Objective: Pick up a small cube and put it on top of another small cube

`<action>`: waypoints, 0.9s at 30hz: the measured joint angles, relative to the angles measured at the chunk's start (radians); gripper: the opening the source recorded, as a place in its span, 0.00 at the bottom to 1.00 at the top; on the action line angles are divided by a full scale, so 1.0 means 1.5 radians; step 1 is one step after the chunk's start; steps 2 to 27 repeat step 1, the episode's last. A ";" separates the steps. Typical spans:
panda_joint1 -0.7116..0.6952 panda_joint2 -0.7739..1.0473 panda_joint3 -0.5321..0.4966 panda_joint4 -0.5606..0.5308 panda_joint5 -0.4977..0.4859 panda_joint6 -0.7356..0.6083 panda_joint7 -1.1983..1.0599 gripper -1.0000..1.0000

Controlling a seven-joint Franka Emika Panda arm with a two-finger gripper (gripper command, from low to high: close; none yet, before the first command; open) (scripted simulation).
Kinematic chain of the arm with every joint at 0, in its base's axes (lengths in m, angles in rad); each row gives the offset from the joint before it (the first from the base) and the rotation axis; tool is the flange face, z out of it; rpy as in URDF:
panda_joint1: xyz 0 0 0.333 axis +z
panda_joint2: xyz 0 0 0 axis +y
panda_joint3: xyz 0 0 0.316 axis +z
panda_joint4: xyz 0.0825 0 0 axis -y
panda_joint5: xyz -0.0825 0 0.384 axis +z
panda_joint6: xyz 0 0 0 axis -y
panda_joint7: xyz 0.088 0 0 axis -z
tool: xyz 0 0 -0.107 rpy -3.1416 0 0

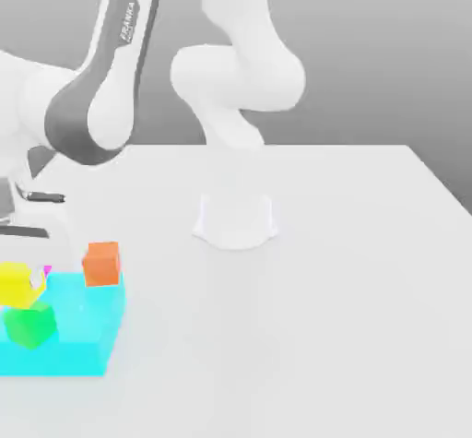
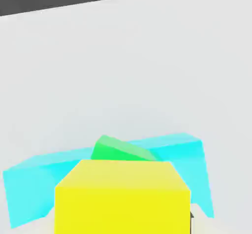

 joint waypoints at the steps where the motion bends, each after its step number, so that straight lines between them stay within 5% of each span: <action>1: 0.000 0.000 0.000 0.000 0.000 0.000 0.000 1.00; 27: 0.000 0.000 0.000 0.000 0.000 0.000 0.000 1.00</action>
